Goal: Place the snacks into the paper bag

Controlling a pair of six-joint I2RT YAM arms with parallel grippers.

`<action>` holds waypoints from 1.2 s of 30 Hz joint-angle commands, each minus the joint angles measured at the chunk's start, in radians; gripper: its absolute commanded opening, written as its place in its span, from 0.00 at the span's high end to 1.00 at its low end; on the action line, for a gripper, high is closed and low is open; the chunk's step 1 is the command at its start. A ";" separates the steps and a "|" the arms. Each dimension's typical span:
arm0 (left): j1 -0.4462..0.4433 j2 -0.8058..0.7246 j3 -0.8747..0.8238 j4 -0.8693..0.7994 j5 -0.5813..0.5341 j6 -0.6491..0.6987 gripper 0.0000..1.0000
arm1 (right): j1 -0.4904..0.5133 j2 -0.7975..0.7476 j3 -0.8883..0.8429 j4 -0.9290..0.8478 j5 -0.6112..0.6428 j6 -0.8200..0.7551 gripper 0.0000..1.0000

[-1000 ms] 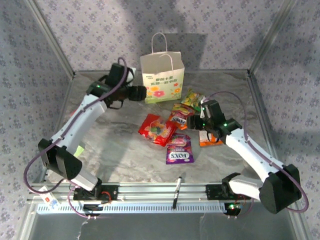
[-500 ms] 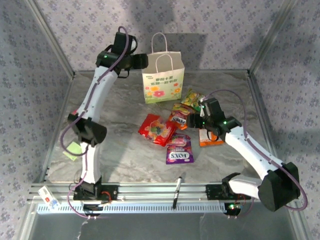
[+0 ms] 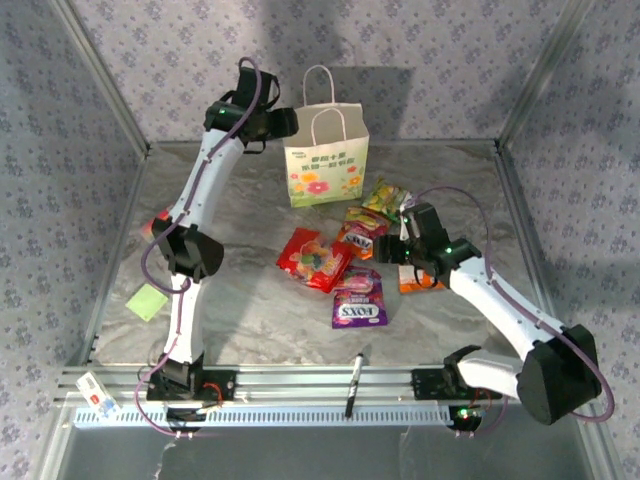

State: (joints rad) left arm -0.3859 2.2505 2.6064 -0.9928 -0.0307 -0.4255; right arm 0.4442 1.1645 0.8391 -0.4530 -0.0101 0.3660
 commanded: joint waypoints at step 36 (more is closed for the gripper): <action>-0.003 0.052 0.038 -0.040 0.016 -0.053 0.73 | -0.012 -0.058 -0.022 -0.023 0.071 -0.036 0.25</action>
State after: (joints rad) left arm -0.3870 2.3199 2.6099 -1.0008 -0.0154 -0.4732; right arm 0.4362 1.1210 0.8268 -0.4538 0.0418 0.3435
